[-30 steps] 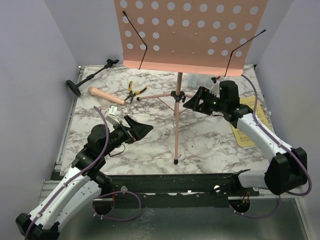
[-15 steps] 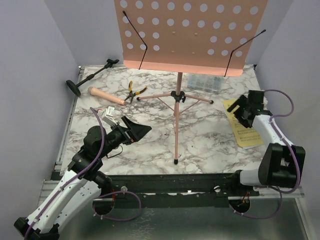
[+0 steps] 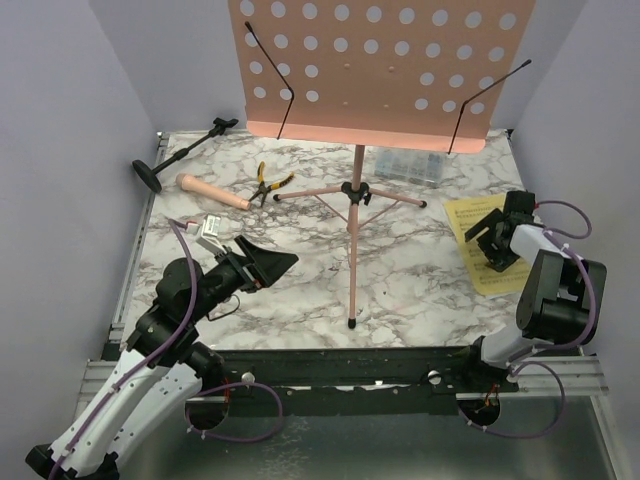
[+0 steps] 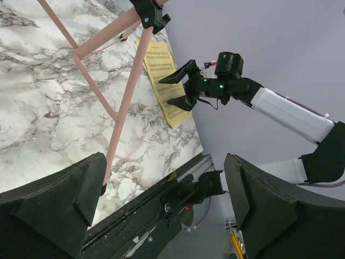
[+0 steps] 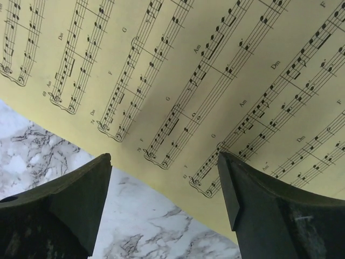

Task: Set up the instrument practice props

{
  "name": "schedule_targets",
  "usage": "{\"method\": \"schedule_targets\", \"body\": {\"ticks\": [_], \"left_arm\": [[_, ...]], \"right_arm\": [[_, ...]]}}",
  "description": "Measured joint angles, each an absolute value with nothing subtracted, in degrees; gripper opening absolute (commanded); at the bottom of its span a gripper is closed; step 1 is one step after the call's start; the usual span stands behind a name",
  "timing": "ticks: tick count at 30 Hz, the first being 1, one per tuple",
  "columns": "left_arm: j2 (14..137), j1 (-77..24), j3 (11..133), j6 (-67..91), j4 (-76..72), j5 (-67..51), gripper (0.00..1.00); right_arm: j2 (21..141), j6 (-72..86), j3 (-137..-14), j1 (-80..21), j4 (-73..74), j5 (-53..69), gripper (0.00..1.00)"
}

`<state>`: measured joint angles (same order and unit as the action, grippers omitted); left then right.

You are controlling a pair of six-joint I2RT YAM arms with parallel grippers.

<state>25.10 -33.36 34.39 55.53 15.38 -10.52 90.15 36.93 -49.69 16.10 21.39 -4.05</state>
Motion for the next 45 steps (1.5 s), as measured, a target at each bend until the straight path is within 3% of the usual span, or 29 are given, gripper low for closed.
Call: {"method": "schedule_targets", "body": {"ticks": [6,12,14,17,22,25,31,37,45], "left_arm": [[24.9,-33.4,35.1,55.5,16.0,-10.5,0.99],[27.2,-33.4,36.3,55.1,16.0,-10.5,0.99],[28.2,-33.4,37.0,54.9,16.0,-10.5,0.99],[29.2,-33.4,37.8,54.6,16.0,-10.6,0.99],[29.8,-33.4,38.5,54.4,15.9,-11.0,0.99],[29.0,-33.4,38.6,54.6,16.0,-11.1,0.99],[27.1,-33.4,38.5,55.1,15.9,-11.3,0.99],[27.1,-33.4,38.3,55.2,15.9,-11.3,0.99],[28.4,-33.4,38.2,55.3,15.5,-11.8,0.99]], "right_arm": [[85.9,37.0,-45.3,16.2,21.1,6.4,0.77],[73.0,36.8,-40.6,12.3,24.2,28.1,0.81],[65.5,35.8,-41.3,12.0,23.8,29.3,0.90],[60.5,35.4,-44.2,13.1,23.9,22.3,0.89],[69.1,35.5,-48.4,19.4,23.7,11.7,0.91],[78.0,35.5,-48.9,20.1,24.2,6.4,0.87],[86.2,34.1,-48.5,20.3,26.8,3.6,0.86],[82.4,33.3,-42.6,18.8,24.6,11.2,0.92],[76.4,37.6,-38.8,0.2,22.2,28.8,0.94]]}}
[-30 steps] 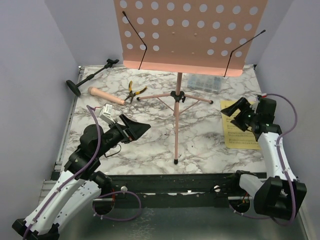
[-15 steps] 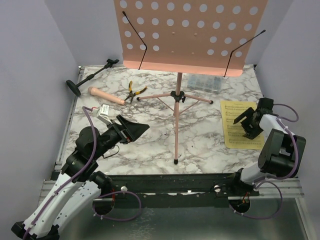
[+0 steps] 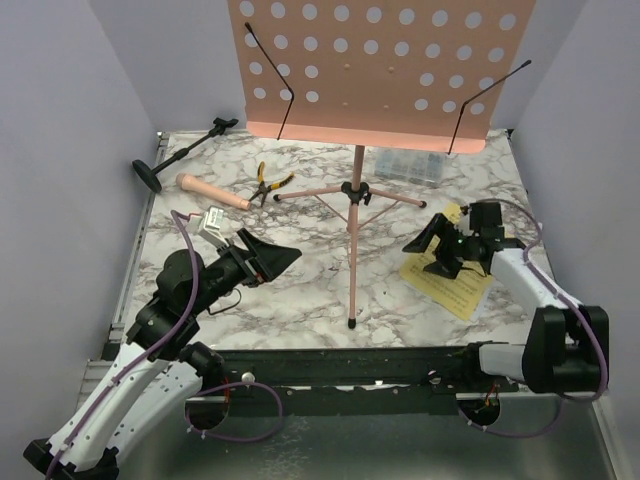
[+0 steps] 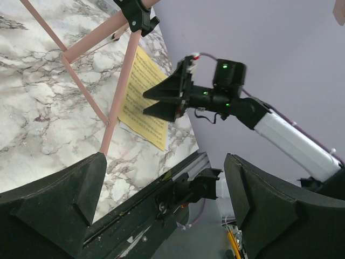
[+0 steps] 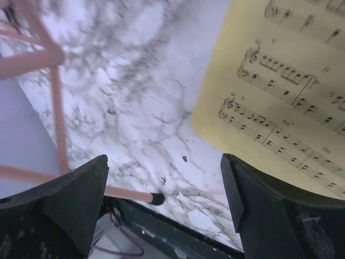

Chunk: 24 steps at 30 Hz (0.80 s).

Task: Set up the instrument practice props

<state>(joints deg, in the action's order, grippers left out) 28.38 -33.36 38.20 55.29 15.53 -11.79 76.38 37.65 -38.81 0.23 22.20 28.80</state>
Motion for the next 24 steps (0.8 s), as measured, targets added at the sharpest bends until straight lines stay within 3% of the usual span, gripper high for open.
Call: {"method": "schedule_targets", "body": {"ticks": [6,9,14,19,24], "left_arm": [[28.8,-33.4,38.2,55.7,15.5,-12.3,0.99],[28.8,-33.4,38.2,56.1,15.5,-12.6,0.99],[27.5,-33.4,38.2,56.8,15.5,-12.6,0.99],[26.5,-33.4,38.2,57.1,15.2,-12.6,0.99],[26.8,-33.4,38.2,55.9,15.2,-12.9,0.99]], "right_arm": [[68.3,36.6,-48.9,3.1,24.1,22.4,0.92],[70.3,36.2,-49.0,17.1,22.7,21.6,0.85],[74.1,36.1,-40.3,38.0,22.6,22.4,0.84],[71.6,35.6,-36.9,39.1,23.7,20.5,0.79],[72.2,34.5,-36.9,39.4,22.1,19.9,0.79]]}}
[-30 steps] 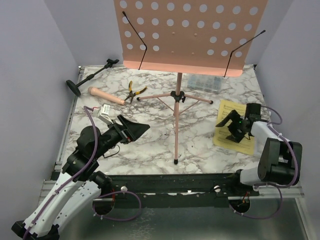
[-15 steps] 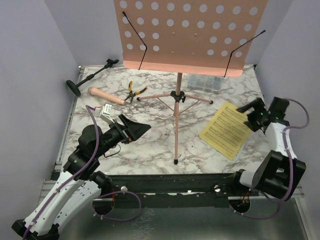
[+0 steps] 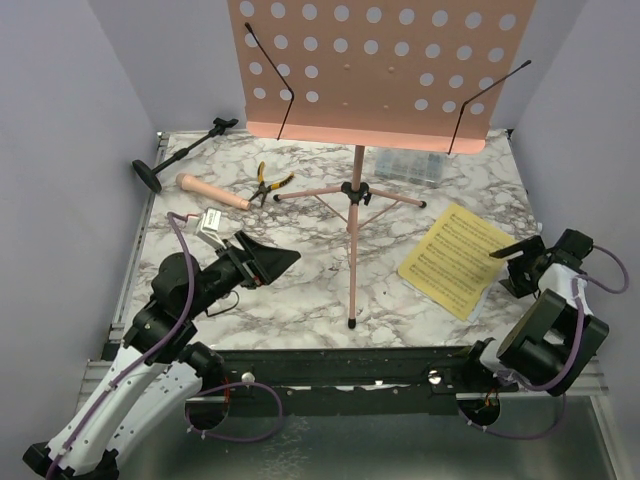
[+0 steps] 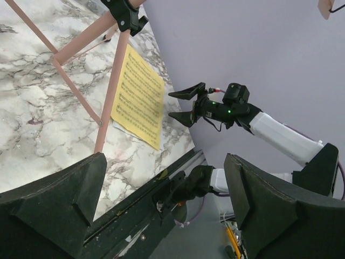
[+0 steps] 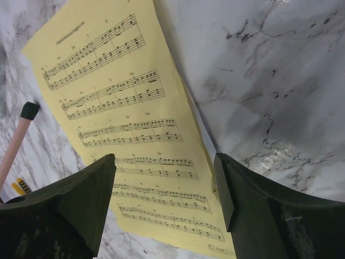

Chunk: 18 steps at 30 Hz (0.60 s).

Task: Set up the instrument practice props

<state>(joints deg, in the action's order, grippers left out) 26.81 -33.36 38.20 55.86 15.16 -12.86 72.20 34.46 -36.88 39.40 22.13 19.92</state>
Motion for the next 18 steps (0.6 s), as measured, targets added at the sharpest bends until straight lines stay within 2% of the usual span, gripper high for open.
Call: {"method": "schedule_targets", "body": {"ticks": [5,12,18], "left_arm": [[28.3,-33.4,39.7,52.0,16.3,-14.0,0.99],[31.2,-33.4,45.6,42.3,19.3,-15.2,0.99],[34.1,-33.4,47.5,32.6,21.6,-15.3,0.99]], "right_arm": [[76.4,33.2,-36.8,39.4,21.1,20.9,0.77],[76.6,31.4,-35.0,39.4,17.7,28.0,0.67],[76.6,30.7,-34.9,39.4,16.3,32.5,0.66]]}}
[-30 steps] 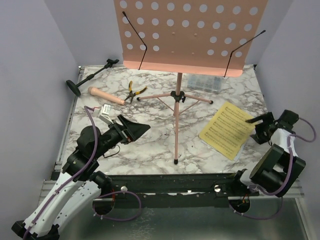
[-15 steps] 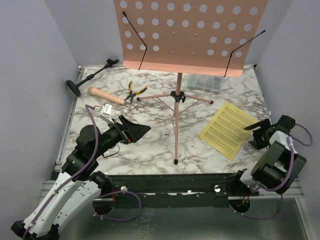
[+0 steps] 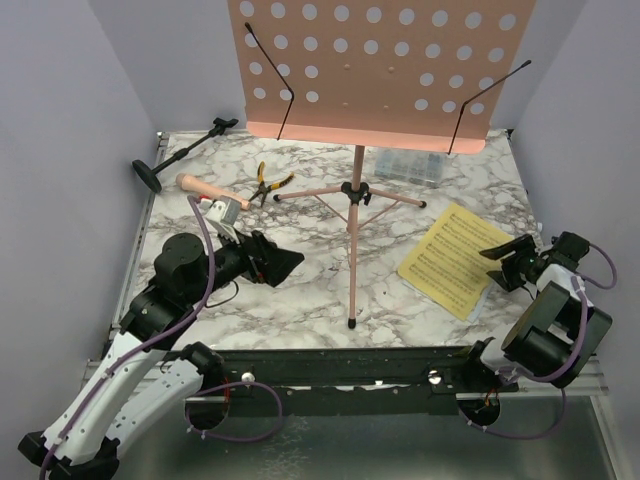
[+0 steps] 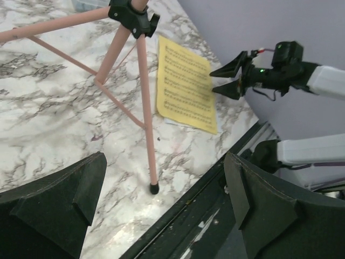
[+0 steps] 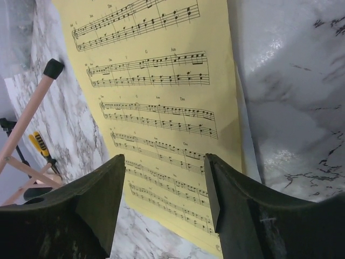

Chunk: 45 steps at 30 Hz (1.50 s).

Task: Set up the instrument practice props

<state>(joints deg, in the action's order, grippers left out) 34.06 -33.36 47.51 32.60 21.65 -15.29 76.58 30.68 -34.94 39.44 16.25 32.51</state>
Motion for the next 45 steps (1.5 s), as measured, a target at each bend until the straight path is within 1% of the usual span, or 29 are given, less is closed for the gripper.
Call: {"method": "schedule_targets", "body": {"ticks": [2,8,13,18,22,26,30,39,45], "left_arm": [[34.8,-33.4,47.5,30.0,22.7,-15.3,0.99],[35.3,-33.4,47.0,25.7,23.5,-15.2,0.99],[34.3,-33.4,45.0,23.2,23.6,-14.7,0.99],[34.4,-33.4,44.1,20.3,23.8,-13.6,0.99],[35.6,-33.4,44.1,18.2,23.8,-13.1,0.99],[36.9,-33.4,44.1,17.2,23.8,-13.0,0.99],[38.1,-33.4,44.1,17.0,23.8,-13.0,0.99],[38.0,-33.4,44.2,17.5,23.7,-13.0,0.99],[37.1,-33.4,44.2,18.2,23.7,-13.0,0.99]], "right_arm": [[76.3,30.4,-35.0,39.4,16.7,31.7,0.67],[74.7,30.6,-35.6,39.5,19.6,24.2,0.67],[76.8,30.6,-36.7,39.5,20.6,22.1,0.67],[80.0,30.6,-37.0,39.5,20.6,22.5,0.67],[80.2,30.4,-37.0,39.5,20.2,23.6,0.65],[80.2,30.0,-37.0,39.5,19.5,24.5,0.61],[80.5,29.9,-37.0,39.5,18.7,26.7,0.59],[80.6,30.0,-37.0,39.5,16.3,32.0,0.60],[80.6,29.9,-37.0,39.5,16.2,30.7,0.61]]}}
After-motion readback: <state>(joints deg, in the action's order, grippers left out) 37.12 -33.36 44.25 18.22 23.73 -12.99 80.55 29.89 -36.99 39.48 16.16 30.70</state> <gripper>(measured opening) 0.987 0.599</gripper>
